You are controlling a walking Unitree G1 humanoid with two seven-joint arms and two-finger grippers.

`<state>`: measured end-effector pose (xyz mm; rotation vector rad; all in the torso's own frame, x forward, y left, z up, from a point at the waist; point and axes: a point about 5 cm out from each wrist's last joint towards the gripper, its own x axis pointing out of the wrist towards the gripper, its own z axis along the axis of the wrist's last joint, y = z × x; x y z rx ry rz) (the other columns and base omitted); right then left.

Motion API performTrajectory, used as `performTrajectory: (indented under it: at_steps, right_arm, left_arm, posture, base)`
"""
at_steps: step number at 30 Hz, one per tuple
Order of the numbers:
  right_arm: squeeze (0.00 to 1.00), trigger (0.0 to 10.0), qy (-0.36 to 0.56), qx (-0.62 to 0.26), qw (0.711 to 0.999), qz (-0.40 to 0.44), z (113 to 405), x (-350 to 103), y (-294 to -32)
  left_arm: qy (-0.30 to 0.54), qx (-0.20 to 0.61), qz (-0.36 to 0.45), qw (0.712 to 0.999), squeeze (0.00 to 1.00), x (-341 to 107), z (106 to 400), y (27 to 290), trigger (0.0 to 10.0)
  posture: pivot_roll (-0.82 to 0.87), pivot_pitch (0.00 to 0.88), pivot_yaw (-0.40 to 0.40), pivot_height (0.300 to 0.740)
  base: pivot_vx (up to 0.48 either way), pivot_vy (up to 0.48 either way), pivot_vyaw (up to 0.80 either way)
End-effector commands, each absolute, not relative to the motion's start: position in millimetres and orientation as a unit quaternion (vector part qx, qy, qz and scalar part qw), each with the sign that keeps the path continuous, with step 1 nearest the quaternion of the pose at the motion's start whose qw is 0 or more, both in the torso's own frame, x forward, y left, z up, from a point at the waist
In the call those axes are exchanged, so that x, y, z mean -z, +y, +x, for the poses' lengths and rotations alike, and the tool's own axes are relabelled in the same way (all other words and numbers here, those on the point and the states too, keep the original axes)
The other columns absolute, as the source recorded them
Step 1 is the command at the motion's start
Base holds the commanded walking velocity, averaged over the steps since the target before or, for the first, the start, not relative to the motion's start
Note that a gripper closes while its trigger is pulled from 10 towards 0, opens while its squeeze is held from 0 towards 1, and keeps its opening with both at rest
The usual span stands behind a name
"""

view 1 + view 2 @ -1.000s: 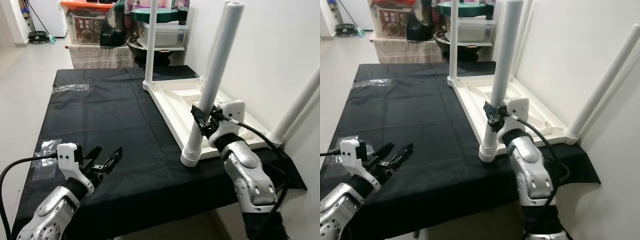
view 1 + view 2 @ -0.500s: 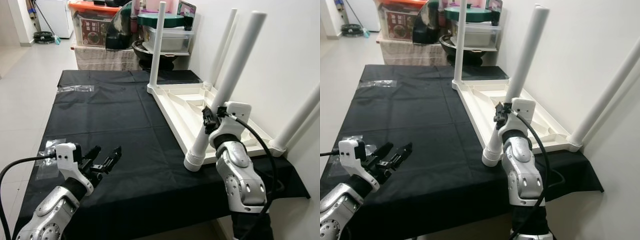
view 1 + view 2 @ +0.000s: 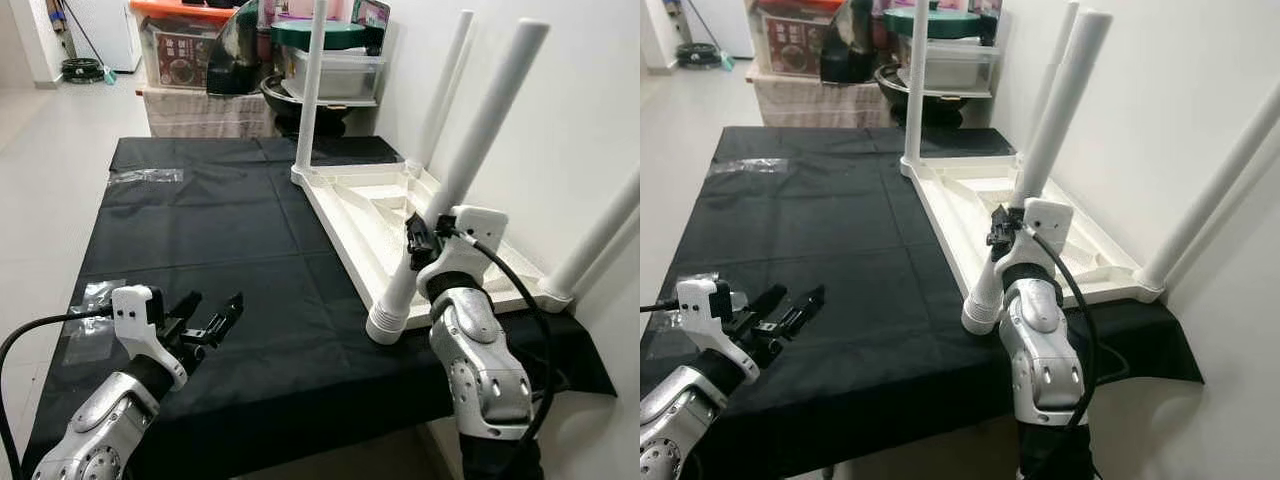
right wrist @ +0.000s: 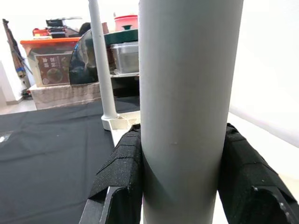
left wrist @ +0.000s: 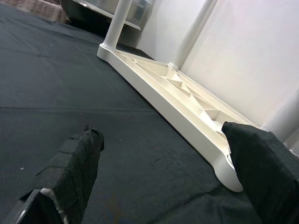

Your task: Building children table

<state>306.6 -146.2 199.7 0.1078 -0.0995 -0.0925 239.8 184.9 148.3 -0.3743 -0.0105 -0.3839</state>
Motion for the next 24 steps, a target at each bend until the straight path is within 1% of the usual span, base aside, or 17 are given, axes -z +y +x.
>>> performTrajectory:
  at_steps: [1,10,15,19,24]
  right_arm:
    - [0.0,0.0,0.013,0.054,0.998,0.037,305.9,-173.1,-149.3]
    - [0.0,0.0,0.027,0.084,0.995,0.036,296.3,-166.0,-157.1]
    - [0.0,0.0,0.026,0.087,0.995,0.036,295.2,-166.0,-156.8]
    - [0.0,0.0,0.017,0.077,0.996,0.03,295.5,-168.6,-153.5]
    - [0.0,0.0,0.001,0.039,0.999,0.01,297.6,-177.1,-143.0]
  left_arm:
    - [-0.004,0.19,-0.186,0.964,0.0,-147.0,241.7,183.5,10.0]
    - [-0.003,0.19,-0.187,0.964,0.0,-146.5,241.6,183.8,10.0]
    - [-0.003,0.19,-0.187,0.964,0.0,-146.6,241.8,183.8,10.0]
    - [-0.004,0.191,-0.186,0.964,0.0,-147.0,242.6,184.1,10.0]
    - [-0.004,0.191,-0.186,0.964,0.0,-146.9,242.9,183.7,10.0]
  posture:
    - [0.05,0.0,-0.106,0.74]
    - [0.04,0.0,-0.103,0.74]
    - [0.04,0.0,-0.099,0.74]
    - [0.04,0.0,-0.1,0.74]
    - [0.04,0.0,-0.103,0.74]
  base:
    - [0.0,0.0,0.0]
    - [0.0,0.0,0.0]
    - [0.0,0.0,0.0]
    - [0.0,0.0,0.0]
    - [0.0,0.0,0.0]
